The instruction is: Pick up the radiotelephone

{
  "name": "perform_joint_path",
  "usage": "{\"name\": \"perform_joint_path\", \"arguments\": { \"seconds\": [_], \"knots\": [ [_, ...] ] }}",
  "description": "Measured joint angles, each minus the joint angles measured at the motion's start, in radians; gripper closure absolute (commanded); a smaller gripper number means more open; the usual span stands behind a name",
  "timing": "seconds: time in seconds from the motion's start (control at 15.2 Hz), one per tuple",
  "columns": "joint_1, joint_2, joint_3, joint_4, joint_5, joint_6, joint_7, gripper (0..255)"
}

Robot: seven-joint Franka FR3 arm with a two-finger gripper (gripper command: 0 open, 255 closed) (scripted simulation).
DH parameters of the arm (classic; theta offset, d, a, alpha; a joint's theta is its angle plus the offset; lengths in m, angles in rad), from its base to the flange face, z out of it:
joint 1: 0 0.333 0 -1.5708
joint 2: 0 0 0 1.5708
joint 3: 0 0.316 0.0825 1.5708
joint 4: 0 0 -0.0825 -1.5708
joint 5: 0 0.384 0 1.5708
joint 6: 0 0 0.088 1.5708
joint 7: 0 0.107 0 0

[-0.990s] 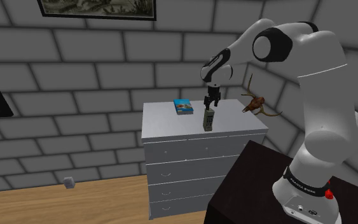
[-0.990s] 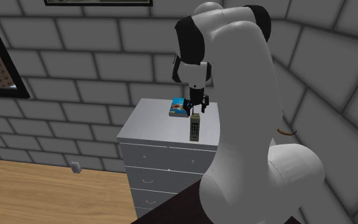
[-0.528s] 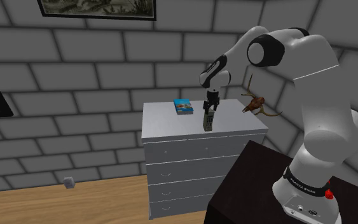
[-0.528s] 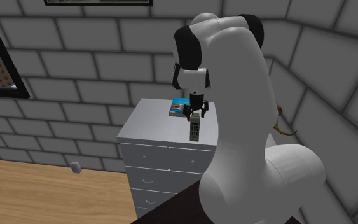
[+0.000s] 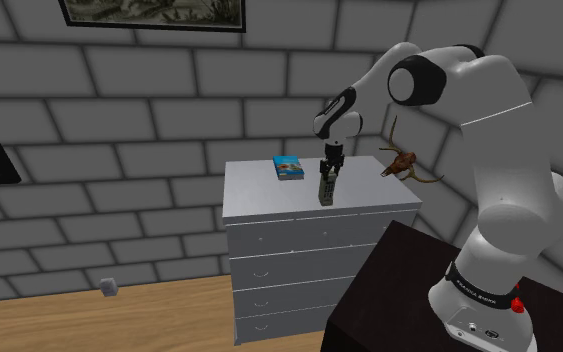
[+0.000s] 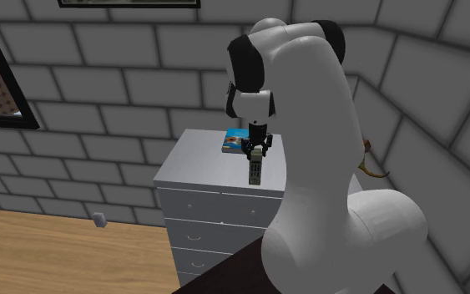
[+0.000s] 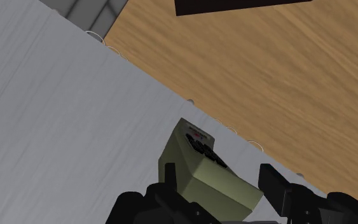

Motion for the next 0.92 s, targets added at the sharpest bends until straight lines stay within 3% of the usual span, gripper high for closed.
{"name": "perform_joint_path", "arguments": {
  "seconds": [0.92],
  "knots": [
    [0.017,-0.092,-0.024,-0.004,-0.033,-0.088,0.019,255]
  ]
}}
